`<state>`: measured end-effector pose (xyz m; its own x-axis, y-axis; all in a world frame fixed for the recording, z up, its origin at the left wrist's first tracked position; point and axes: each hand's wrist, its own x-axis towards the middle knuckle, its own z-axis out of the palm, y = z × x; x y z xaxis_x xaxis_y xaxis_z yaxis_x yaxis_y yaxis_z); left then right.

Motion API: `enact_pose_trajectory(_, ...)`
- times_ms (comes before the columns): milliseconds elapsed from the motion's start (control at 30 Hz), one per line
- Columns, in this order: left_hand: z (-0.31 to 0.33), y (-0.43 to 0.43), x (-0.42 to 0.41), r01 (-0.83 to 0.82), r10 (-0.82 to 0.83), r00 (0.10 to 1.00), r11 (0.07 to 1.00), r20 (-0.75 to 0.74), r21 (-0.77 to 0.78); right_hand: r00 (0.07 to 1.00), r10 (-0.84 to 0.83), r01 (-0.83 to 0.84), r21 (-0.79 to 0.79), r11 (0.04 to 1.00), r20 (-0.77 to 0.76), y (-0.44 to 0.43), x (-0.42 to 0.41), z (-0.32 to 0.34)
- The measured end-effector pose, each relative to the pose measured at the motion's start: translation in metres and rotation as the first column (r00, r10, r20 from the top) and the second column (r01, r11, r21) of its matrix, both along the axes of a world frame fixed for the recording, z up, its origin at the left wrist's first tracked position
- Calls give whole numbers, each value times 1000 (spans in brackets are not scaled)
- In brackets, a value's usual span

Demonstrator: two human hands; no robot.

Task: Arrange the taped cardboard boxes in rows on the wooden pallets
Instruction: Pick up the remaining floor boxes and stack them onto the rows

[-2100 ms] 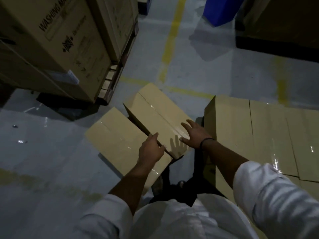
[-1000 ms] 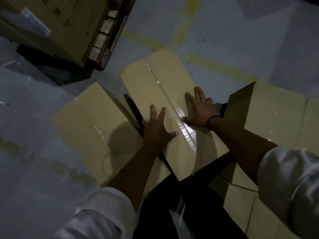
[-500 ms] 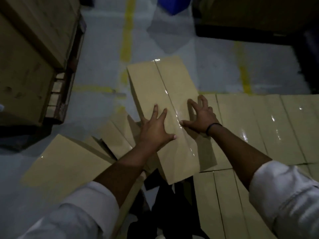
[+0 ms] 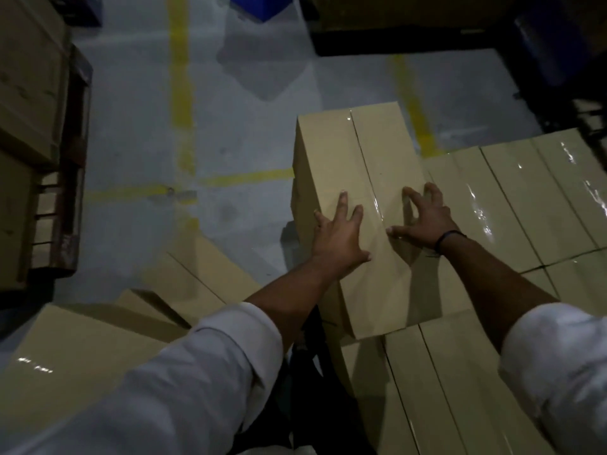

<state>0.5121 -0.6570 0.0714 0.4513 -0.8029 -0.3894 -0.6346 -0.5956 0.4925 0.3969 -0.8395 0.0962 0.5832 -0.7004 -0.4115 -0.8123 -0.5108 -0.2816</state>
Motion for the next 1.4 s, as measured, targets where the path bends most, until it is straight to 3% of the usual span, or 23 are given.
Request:
enact_pose_trajectory(400,-40,-42,-9,0,-1,1000,1000,21,28,999,-16,18,83,996,-34,-41,-10,-33)
enact_pose_trajectory(1400,-46,-25,-7,-37,38,999,999,-15,37,998,15,-8,119,993,-61,-30,-7,-48)
